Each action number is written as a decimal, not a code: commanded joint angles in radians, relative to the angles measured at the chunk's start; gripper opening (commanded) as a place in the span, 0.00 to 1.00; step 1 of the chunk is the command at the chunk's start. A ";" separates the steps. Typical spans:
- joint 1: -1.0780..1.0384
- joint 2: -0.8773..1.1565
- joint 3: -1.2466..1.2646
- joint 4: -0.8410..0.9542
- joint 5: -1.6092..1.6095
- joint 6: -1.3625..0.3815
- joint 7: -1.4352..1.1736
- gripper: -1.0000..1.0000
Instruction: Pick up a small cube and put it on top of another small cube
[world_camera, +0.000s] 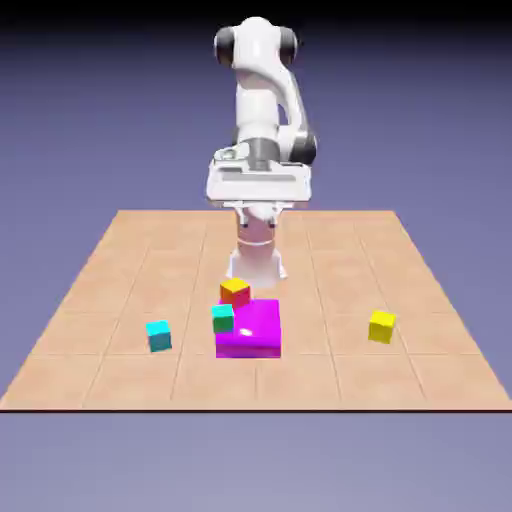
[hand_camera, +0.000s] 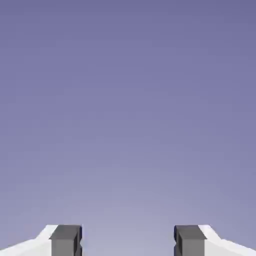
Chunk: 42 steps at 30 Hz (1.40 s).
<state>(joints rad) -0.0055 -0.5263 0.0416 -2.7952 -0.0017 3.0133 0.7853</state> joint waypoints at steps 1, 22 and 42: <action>-0.015 0.036 0.035 0.012 -0.001 -0.020 0.037 0.50; -0.319 0.797 0.758 0.270 -0.030 -0.432 0.808 0.50; 0.025 1.038 0.602 0.348 0.218 -0.404 0.841 0.50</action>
<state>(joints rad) 0.0191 0.5122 0.6439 -2.4472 0.2162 2.6092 1.6268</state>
